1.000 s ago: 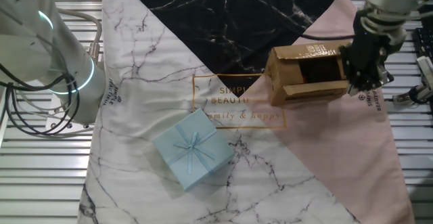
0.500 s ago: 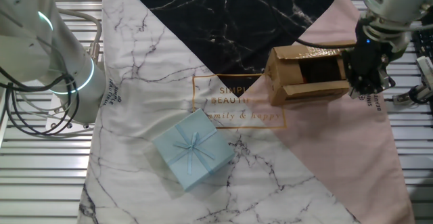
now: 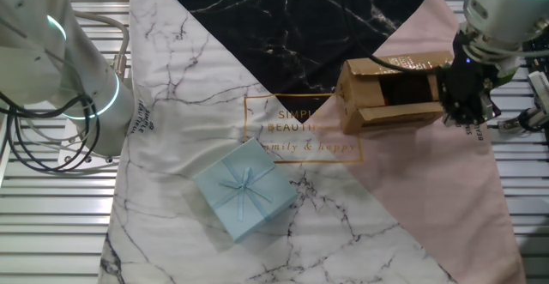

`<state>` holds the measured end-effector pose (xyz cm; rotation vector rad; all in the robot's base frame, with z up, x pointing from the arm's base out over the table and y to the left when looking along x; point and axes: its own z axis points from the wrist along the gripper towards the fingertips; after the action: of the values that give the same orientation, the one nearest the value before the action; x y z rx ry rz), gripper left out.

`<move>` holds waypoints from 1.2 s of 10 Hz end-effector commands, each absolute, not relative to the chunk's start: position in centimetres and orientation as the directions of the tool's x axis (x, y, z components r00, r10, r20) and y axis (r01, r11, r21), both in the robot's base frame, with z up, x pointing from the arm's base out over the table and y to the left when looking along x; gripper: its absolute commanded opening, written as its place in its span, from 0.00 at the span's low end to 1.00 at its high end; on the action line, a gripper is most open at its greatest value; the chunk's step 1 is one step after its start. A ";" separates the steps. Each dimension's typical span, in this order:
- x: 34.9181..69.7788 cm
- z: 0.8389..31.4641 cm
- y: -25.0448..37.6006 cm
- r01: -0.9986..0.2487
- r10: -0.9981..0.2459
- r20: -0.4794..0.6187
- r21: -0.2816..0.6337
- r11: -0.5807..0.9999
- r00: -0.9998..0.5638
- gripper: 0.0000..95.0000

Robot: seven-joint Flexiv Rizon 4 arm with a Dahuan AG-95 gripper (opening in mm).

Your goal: Cover the box

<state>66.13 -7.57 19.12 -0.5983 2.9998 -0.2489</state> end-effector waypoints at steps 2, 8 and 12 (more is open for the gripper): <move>66.1 18.9 -7.6 -0.370 -0.381 -0.053 -0.151 0.917 -0.923 0.00; 66.0 18.7 -7.4 -0.341 -0.349 -0.073 -0.103 0.934 -0.934 0.00; 66.2 18.2 -6.9 -0.338 -0.346 -0.081 -0.095 0.936 -0.935 0.00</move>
<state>66.06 -6.68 18.24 -0.5285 2.9969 -0.1205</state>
